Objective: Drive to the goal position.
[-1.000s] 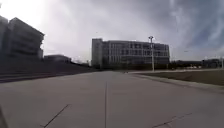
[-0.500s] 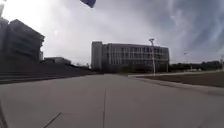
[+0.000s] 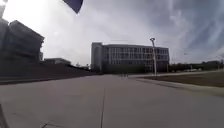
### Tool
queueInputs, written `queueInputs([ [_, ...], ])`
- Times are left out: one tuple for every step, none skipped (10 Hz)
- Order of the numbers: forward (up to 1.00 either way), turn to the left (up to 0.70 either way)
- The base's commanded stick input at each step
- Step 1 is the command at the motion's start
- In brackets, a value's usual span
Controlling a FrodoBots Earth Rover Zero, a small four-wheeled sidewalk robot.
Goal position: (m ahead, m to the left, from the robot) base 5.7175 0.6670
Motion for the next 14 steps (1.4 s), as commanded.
queueInputs([
  [0.7,0.0],
  [0.7,0.0],
  [0.7,0.0],
  [0.7,0.0],
  [0.7,0.0],
  [0.7,0.0],
  [0.7,0.0],
  [0.7,0.0],
  [0.7,0.0],
  [0.7,0.0],
  [0.7,0.0],
  [0.7,0.0],
  [0.7,0.0],
  [0.83,0.0],
])
